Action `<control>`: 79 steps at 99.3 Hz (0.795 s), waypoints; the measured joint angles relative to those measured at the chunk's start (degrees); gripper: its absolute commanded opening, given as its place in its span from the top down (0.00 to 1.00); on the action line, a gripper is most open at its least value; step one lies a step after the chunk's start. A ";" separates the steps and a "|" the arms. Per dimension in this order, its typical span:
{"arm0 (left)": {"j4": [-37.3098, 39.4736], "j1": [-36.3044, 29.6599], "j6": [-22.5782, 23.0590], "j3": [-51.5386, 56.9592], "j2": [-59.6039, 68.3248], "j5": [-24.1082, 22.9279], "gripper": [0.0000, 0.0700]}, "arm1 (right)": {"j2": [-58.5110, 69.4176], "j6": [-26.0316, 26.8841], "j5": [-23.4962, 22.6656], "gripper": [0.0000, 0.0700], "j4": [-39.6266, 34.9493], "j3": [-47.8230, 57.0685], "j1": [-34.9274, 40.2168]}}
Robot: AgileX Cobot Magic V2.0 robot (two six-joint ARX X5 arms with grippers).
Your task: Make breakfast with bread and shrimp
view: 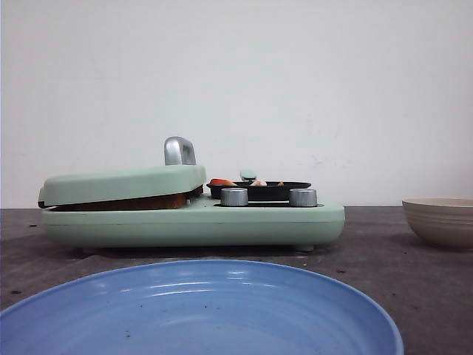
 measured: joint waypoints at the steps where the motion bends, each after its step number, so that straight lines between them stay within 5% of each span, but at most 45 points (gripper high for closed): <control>1: 0.00 0.00 0.00 0.00 0.00 0.00 1.00 | 0.04 0.00 -0.02 0.99 0.02 0.00 0.00; 79: 2.21 0.15 2.40 0.00 -3.43 -1.03 1.00 | 0.20 0.00 0.00 0.99 0.85 0.00 0.15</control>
